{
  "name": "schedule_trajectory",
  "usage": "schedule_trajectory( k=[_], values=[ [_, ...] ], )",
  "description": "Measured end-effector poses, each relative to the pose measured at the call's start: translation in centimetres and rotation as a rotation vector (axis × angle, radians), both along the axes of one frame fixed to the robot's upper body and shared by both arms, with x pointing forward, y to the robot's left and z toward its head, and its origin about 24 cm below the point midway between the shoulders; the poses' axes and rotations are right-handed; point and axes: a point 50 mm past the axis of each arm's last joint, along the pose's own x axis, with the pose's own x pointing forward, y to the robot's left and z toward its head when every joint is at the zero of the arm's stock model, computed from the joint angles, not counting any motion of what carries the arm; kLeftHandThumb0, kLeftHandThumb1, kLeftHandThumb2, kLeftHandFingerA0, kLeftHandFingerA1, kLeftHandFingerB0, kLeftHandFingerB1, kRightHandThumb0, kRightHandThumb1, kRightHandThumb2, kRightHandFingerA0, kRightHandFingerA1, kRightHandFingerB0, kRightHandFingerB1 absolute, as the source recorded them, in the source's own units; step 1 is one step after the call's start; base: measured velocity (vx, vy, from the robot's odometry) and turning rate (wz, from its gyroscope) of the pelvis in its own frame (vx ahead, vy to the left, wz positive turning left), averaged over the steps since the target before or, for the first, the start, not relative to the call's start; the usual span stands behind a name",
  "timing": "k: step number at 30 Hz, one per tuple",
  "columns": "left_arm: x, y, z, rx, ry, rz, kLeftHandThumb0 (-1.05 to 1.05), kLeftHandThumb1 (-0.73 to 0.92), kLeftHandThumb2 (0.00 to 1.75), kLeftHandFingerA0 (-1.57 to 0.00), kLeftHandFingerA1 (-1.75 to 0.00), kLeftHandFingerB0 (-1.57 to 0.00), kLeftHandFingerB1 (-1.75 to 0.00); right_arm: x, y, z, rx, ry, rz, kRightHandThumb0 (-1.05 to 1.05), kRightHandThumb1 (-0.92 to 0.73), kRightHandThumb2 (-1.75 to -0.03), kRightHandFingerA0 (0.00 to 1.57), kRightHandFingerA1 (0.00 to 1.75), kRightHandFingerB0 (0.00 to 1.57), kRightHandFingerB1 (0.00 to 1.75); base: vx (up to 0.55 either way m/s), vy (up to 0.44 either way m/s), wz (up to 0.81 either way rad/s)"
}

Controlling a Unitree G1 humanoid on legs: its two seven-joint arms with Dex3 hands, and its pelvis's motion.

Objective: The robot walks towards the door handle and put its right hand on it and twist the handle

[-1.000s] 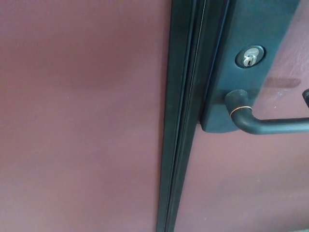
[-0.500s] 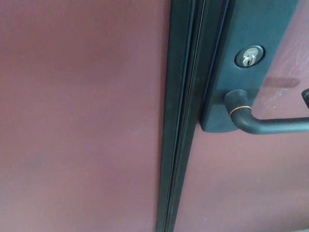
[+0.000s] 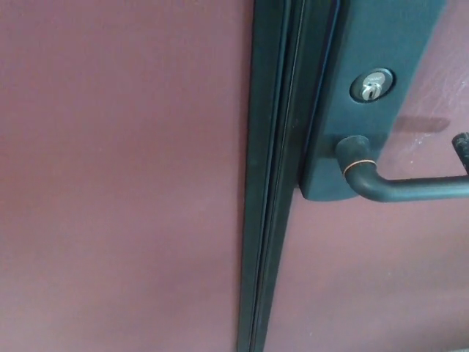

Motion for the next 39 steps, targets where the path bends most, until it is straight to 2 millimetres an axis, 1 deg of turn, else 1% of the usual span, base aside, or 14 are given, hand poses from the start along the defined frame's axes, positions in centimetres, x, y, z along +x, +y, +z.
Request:
schedule_trajectory(
  k=[8, 15, 16, 17, 18, 22, 23, 24, 27, 28, 31, 32, 35, 39],
  values=[
    [-0.2, 0.0, 0.0, 0.0, 0.004, 0.001, -0.29, 0.51, 0.54, -0.78, -0.66, -0.62, -0.61, 1.5, -1.6, -9.0, 0.256, 0.322, -0.002, -0.77, -0.54, -0.88, 0.0, 0.1, 0.0, 0.09, 0.0, 0.0, 0.0],
    [-0.1, 0.0, 0.0, 0.0, 0.003, 0.001, -0.29, 0.52, 0.55, -0.77, -0.66, -0.61, -0.62, 2.4, -2.2, -15.5, 0.41, 0.471, -0.044, -0.74, -0.53, -0.88, 0.0, 0.13, 0.0, 0.13, 0.0, 0.0, 0.0],
    [-0.1, 0.0, 0.0, 0.0, 0.003, 0.0, -0.29, 0.52, 0.55, -0.77, -0.66, -0.61, -0.62, 2.4, -2.2, -16.3, 0.425, 0.488, -0.05, -0.67, -0.51, -0.9, 0.0, 0.22, 0.0, 0.21, 0.0, 0.0, 0.0],
    [-0.1, 0.0, 0.0, 0.0, 0.003, 0.001, -0.3, 0.52, 0.54, -0.77, -0.67, -0.62, -0.62, 2.5, -2.3, -16.9, 0.44, 0.503, -0.057, -0.68, -0.66, -0.6, 0.0, 0.29, 0.0, 0.22, 0.0, 0.0, 0.0],
    [-0.1, 0.0, 0.0, 0.0, 0.002, 0.001, -0.3, 0.52, 0.54, -0.77, -0.67, -0.62, -0.62, 2.6, -2.3, -17.9, 0.468, 0.519, -0.067, -0.72, -0.53, -0.9, 0.0, 0.2, 0.0, 0.16, 0.0, 0.0, 0.0],
    [0.1, 0.0, 0.0, 0.0, -0.003, 0.0, -0.3, 0.52, 0.54, -0.77, -0.67, -0.62, -0.62, 3.3, -2.2, -21.0, 0.555, 0.563, -0.1, -0.72, -0.53, -0.9, 0.0, 0.2, 0.0, 0.16, 0.0, 0.0, 0.0],
    [0.2, 0.0, 0.0, -0.001, -0.005, -0.001, -0.29, 0.52, 0.54, -0.77, -0.67, -0.62, -0.62, 3.4, -2.1, -21.8, 0.575, 0.577, -0.109, -0.84, -0.56, -0.87, 0.08, 0.22, 0.06, 0.03, 0.0, 0.0, 0.0],
    [0.3, 0.0, 0.0, 0.0, -0.007, -0.002, -0.3, 0.52, 0.54, -0.77, -0.67, -0.62, -0.62, 3.5, -2.0, -22.5, 0.59, 0.587, -0.117, -0.81, -0.56, -0.91, 0.03, 0.31, 0.01, 0.08, 0.0, 0.0, 0.0],
    [0.6, -0.1, 0.1, -0.001, -0.016, -0.005, -0.3, 0.52, 0.54, -0.77, -0.67, -0.62, -0.62, 3.8, -1.6, -24.5, 0.634, 0.628, -0.149, -0.81, -0.56, -0.91, 0.03, 0.31, 0.01, 0.08, 0.0, 0.0, 0.0],
    [0.7, -0.1, 0.1, -0.001, -0.019, -0.006, -0.29, 0.52, 0.55, -0.77, -0.67, -0.61, -0.61, 3.9, -1.4, -25.1, 0.645, 0.642, -0.159, -0.8, -0.56, -0.92, 0.03, 0.44, 0.01, 0.1, 0.0, 0.0, 0.0],
    [1.2, -0.1, 0.2, -0.001, -0.03, -0.009, -0.29, 0.52, 0.55, -0.77, -0.67, -0.6, -0.61, 4.2, -0.8, -27.0, 0.671, 0.686, -0.188, -0.79, -0.56, -0.91, 0.06, 0.45, 0.05, 0.11, 0.0, 0.0, 0.0],
    [1.4, -0.1, 0.3, -0.001, -0.034, -0.011, -0.29, 0.52, 0.55, -0.76, -0.67, -0.6, -0.62, 4.3, -0.5, -27.6, 0.679, 0.7, -0.197, -0.81, -0.59, -0.93, 0.06, 0.37, 0.09, 0.12, 0.0, 0.0, 0.0],
    [2.0, -0.2, 0.4, -0.001, -0.05, -0.016, -0.29, 0.52, 0.55, -0.76, -0.67, -0.6, -0.62, 4.3, 0.6, -29.4, 0.692, 0.75, -0.223, -0.81, -0.59, -0.93, 0.06, 0.37, 0.09, 0.12, 0.0, 0.0, 0.0],
    [2.8, -0.2, 0.6, -0.002, -0.068, -0.021, -0.29, 0.52, 0.55, -0.77, -0.68, -0.6, -0.62, 3.9, 1.9, -31.3, 0.684, 0.817, -0.253, -0.71, -0.57, -0.95, 0.02, 0.31, 0.03, 0.22, 0.0, 0.0, 0.0]
  ],
)
